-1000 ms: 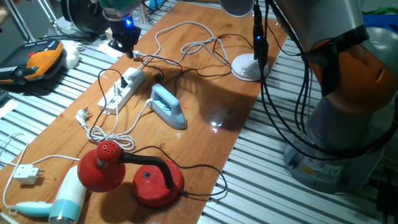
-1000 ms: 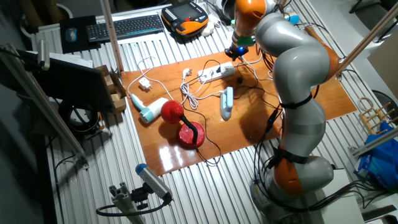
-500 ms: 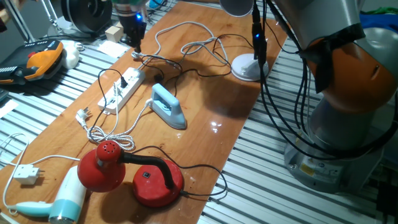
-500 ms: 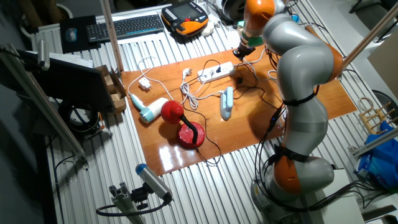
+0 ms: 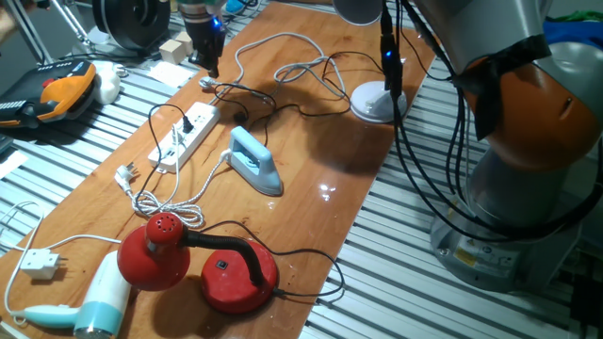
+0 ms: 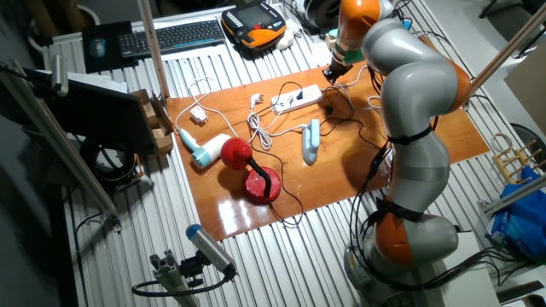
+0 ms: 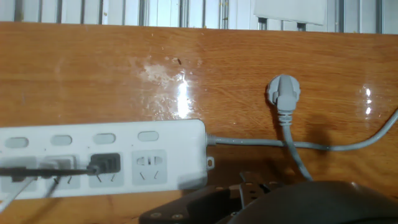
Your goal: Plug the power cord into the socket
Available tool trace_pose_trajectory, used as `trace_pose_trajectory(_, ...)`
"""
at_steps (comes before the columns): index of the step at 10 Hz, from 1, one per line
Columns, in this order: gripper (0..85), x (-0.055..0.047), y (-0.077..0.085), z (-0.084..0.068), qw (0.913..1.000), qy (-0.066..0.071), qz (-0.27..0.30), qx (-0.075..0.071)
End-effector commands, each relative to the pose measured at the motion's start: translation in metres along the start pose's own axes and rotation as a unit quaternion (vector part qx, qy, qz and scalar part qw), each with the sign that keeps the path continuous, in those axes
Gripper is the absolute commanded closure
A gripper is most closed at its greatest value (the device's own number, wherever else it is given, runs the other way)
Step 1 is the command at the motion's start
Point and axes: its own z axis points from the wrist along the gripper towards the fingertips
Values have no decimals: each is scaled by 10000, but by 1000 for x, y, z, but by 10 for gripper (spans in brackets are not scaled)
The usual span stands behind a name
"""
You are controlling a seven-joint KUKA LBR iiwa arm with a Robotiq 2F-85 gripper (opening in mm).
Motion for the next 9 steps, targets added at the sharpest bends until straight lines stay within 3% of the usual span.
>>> trace_pose_trajectory(1, 850, 0, 0, 0, 9999, -19, 105, 14)
trace_pose_trajectory(3, 850, 0, 0, 0, 9999, -26, 155, 67)
trace_pose_trajectory(6, 850, 0, 0, 0, 10000, 12, -73, 29)
trace_pose_trajectory(9, 850, -6, -23, 6, 9998, -57, -179, 8)
